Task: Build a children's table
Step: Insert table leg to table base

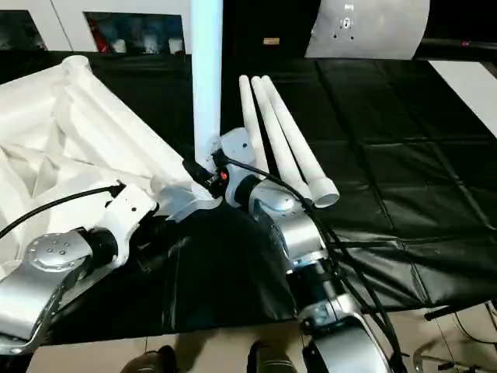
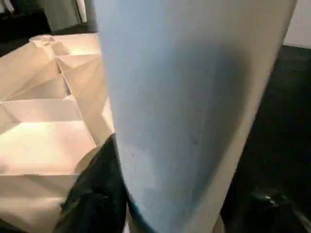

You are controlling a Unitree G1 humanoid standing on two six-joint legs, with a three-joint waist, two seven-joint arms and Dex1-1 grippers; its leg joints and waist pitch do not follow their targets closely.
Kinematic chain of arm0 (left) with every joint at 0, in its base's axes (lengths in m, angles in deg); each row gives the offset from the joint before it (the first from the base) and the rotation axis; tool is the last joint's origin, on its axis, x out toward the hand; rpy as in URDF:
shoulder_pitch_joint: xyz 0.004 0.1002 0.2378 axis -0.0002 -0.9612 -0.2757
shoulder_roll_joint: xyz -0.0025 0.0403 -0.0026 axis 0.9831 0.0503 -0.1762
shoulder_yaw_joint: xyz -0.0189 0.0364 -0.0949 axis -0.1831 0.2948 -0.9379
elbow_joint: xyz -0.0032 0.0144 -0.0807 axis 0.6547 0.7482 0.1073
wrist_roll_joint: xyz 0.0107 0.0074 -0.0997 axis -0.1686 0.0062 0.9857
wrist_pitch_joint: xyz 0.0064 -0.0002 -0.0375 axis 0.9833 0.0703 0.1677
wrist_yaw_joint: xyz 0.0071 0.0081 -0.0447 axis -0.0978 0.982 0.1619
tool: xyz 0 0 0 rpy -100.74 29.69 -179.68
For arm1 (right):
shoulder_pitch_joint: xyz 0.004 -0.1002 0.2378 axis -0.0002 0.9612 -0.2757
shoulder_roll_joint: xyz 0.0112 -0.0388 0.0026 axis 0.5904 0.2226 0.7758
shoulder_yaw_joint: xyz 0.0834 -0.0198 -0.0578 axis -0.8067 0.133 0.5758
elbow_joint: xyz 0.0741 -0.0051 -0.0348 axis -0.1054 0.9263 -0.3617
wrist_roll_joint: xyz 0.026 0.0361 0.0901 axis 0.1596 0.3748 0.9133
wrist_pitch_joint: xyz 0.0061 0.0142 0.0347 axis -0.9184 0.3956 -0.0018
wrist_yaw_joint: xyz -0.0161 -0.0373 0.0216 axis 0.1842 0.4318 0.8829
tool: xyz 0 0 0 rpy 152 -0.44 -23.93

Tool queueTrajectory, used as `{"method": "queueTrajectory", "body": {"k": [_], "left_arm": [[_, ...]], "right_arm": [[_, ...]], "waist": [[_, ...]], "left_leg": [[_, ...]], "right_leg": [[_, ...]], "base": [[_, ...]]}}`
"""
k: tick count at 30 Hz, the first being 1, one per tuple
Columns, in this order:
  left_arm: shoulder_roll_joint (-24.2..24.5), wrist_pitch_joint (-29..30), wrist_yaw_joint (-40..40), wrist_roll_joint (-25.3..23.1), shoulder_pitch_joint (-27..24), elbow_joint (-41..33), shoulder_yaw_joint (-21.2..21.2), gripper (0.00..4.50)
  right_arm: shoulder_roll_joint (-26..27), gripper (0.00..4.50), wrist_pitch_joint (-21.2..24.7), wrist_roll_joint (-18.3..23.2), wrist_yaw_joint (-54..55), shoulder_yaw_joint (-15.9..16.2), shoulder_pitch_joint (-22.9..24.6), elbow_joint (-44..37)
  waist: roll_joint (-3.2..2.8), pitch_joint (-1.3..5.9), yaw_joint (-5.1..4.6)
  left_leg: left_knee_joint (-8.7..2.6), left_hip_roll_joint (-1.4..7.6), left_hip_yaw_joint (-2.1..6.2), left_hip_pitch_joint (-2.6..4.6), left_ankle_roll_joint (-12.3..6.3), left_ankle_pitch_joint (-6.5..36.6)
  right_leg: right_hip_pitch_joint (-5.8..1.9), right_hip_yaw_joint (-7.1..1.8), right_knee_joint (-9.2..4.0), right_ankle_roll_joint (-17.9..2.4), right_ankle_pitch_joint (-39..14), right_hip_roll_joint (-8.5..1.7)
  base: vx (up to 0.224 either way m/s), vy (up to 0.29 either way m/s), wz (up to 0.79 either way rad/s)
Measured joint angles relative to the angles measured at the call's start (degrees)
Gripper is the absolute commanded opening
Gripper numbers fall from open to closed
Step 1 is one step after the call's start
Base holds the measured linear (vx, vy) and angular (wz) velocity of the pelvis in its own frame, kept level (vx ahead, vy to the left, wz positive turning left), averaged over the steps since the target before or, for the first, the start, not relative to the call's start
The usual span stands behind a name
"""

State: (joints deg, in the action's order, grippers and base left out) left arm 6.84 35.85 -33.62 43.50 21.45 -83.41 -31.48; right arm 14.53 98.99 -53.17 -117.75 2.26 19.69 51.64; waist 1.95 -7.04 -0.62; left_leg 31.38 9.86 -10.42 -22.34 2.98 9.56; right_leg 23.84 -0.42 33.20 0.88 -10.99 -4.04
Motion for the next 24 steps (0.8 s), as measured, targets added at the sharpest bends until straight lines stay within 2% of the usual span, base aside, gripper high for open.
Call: {"method": "queueTrajectory", "body": {"k": [2, 6, 7, 9, 12, 14, 16, 20, 24], "left_arm": [[-0.07, 0.00, -0.02, 0.10, 0.28, 0.16, 0.09, 0.00], [-0.11, -0.04, 0.03, 0.62, 0.94, 0.61, 0.63, 0.00], [-0.02, -0.22, 0.11, 0.75, 1.08, 0.77, 0.74, 0.00], [0.61, -1.07, 0.62, 0.77, 1.62, 1.56, 1.10, 0.00], [1.67, -3.36, 2.11, 1.17, 2.68, 3.82, 1.39, 0.00], [2.94, -5.64, 3.43, 1.21, 3.12, 5.35, 1.54, 0.00], [4.23, -8.59, 4.89, 1.21, 3.50, 7.19, 1.58, 0.00], [7.20, -14.62, 8.30, 1.40, 3.86, 10.31, 1.47, 0.00], [10.51, -21.50, 12.51, 2.06, 4.28, 13.81, 1.52, 0.00]], "right_arm": [[0.09, 2.81, -0.04, 0.04, 0.07, -0.53, -0.14, 0.75], [0.02, 3.10, -0.73, -0.07, 0.04, -0.73, -0.08, 2.78], [-0.11, 3.33, -1.05, -0.20, -0.10, -0.72, 0.06, 3.26], [-0.58, 3.41, -1.08, -0.57, -0.55, -0.53, 0.66, 4.16], [-1.73, 3.77, -1.89, -0.86, -2.02, -0.44, 1.70, 3.22], [-2.75, 3.88, -2.10, -0.84, -3.75, -0.16, 3.10, 1.76], [-4.19, 4.21, -2.21, -1.19, -4.83, 0.87, 3.90, 0.58], [-6.89, 4.42, -1.90, -1.56, -7.96, 2.11, 6.61, -3.81], [-10.22, 4.42, -0.52, -1.42, -11.87, 3.08, 9.18, -9.34]], "waist": [[-0.18, -0.05, 0.33], [-0.23, -0.07, 0.88], [-0.27, -0.07, 0.95], [-0.31, -0.10, 1.16], [-0.52, -0.13, 1.44], [-0.56, -0.15, 1.59], [-0.59, -0.18, 1.68], [-0.68, -0.23, 2.27], [-0.69, -0.25, 2.70]], "left_leg": [[0.00, 0.00, -0.06, -0.03, 0.02, -0.01], [0.00, 0.06, -0.11, -0.05, 0.02, -0.01], [0.00, 0.07, -0.12, -0.05, 0.02, -0.01], [0.01, 0.07, -0.12, -0.06, 0.02, -0.02], [0.03, 0.09, -0.14, -0.04, 0.07, -0.08], [0.04, 0.16, -0.15, 0.04, 0.13, -0.12], [0.04, 0.26, -0.14, 0.10, 0.26, -0.20], [0.05, 0.69, -0.14, 0.13, 0.46, -0.32], [0.05, 0.90, -0.15, 0.10, 0.59, -0.40]], "right_leg": [[0.03, -0.03, -0.01, -0.05, 0.07, 0.00], [0.05, 0.00, 0.00, -0.07, 0.09, 0.05], [0.04, 0.00, 0.00, -0.07, 0.09, 0.05], [0.03, 0.01, 0.01, -0.08, 0.09, 0.05], [0.05, 0.02, 0.11, -0.13, 0.14, 0.05], [0.05, 0.04, 0.24, -0.14, 0.14, 0.10], [0.06, 0.04, 0.37, -0.15, 0.15, 0.20], [0.12, 0.02, 0.41, -0.31, 0.25, 0.63], [0.19, 0.15, 0.56, -0.31, 0.23, 0.76]], "base": [[0.000, 0.000, 0.00], [0.000, 0.000, 0.00], [0.000, 0.000, 0.00], [0.000, 0.000, 0.00], [0.000, 0.000, 0.00], [0.000, 0.000, 0.00], [0.000, 0.000, 0.00], [0.000, 0.000, 0.00], [0.000, 0.000, 0.00]]}}
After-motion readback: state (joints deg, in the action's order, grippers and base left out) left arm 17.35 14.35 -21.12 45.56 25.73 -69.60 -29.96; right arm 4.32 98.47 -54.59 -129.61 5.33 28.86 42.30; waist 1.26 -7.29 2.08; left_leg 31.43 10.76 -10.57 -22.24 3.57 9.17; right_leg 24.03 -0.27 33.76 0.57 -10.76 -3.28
